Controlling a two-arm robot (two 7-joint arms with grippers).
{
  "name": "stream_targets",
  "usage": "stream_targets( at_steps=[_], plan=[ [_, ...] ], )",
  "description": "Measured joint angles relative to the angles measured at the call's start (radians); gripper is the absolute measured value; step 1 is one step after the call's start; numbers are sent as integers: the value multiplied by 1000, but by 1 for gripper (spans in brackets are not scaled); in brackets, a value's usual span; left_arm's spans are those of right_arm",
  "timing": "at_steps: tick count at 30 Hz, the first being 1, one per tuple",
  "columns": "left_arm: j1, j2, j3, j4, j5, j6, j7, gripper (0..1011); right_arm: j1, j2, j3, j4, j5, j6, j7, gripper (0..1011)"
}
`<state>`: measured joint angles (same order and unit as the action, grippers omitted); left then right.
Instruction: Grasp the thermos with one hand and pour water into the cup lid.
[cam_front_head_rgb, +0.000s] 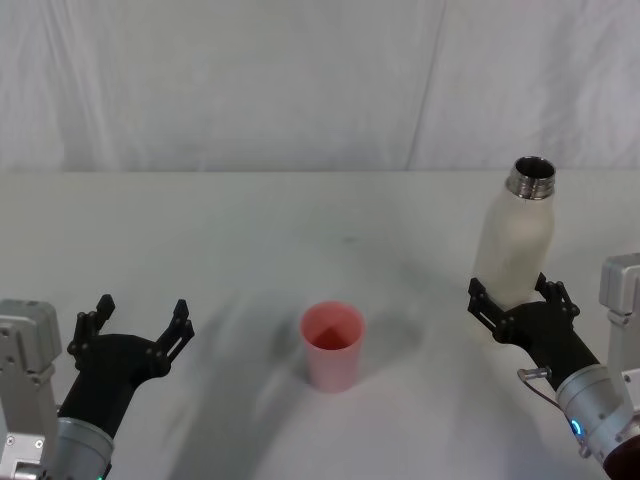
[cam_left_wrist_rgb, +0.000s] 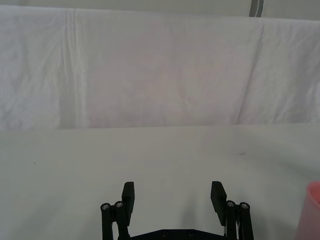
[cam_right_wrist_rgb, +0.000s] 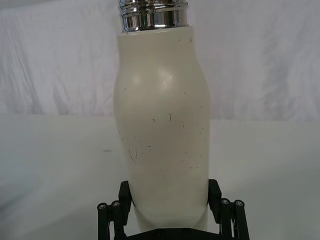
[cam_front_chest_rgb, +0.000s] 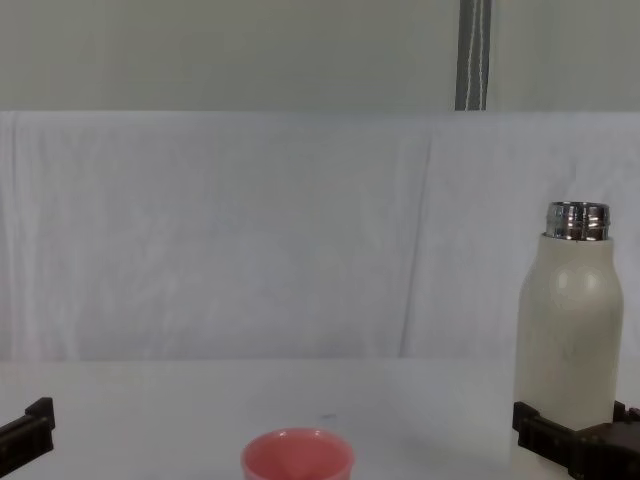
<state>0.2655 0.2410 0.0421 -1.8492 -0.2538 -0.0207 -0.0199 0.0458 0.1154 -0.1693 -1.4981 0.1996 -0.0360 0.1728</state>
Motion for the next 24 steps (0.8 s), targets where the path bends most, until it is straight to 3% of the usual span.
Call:
stream_targets(
  at_steps=[15, 24],
  plan=[
    [0, 0, 0, 0, 0, 0, 0, 1001, -1, 3, -4, -7, 0, -4, 3, 949],
    [0, 0, 0, 0, 0, 0, 0, 1001, -11, 32, -15, -46, -51, -6, -6, 950]
  ],
)
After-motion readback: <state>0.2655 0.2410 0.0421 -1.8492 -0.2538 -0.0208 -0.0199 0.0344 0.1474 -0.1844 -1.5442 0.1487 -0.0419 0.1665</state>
